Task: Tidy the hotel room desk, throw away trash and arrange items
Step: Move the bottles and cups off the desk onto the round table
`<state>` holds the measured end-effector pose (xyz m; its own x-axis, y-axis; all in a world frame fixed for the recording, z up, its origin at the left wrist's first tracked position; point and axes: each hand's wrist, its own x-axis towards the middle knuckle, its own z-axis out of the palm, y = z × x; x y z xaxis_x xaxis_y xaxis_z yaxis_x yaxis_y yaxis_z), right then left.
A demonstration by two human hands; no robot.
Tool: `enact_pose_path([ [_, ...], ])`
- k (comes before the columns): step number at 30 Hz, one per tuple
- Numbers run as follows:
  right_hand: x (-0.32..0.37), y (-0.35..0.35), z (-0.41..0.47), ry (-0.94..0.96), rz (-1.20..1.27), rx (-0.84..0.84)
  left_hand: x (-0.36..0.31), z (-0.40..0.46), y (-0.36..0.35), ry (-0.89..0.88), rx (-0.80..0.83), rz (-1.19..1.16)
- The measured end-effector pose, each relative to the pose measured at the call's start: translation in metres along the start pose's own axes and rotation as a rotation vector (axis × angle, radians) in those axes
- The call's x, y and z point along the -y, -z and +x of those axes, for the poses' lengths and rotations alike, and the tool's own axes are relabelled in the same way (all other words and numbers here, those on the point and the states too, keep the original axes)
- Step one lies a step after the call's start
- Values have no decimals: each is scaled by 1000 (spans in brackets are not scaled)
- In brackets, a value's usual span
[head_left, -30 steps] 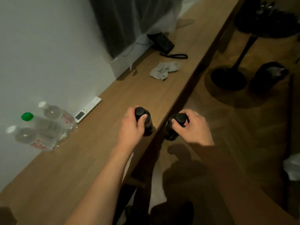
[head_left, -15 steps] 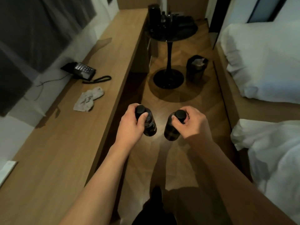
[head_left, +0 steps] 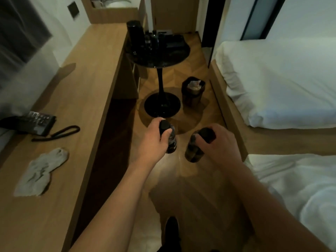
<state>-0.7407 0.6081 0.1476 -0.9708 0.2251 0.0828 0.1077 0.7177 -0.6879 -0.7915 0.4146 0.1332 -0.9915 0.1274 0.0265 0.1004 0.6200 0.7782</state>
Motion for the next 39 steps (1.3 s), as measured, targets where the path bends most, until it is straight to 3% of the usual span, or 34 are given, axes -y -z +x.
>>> enact_pose_path([
  [13, -82, 37, 218, -56, 56, -54, -70, 223, -94, -64, 66, 39],
  [20, -100, 61, 348, -8, 78, -74, -98, 338, -107, -94, 19, -11],
  [29, -107, 27, 499, -8, 86, 22, -81, 483, -122, -56, -7, 8],
  [39, -94, -4, 690, 9, 80, -37, -71, 684, -109, -135, 11, 32],
])
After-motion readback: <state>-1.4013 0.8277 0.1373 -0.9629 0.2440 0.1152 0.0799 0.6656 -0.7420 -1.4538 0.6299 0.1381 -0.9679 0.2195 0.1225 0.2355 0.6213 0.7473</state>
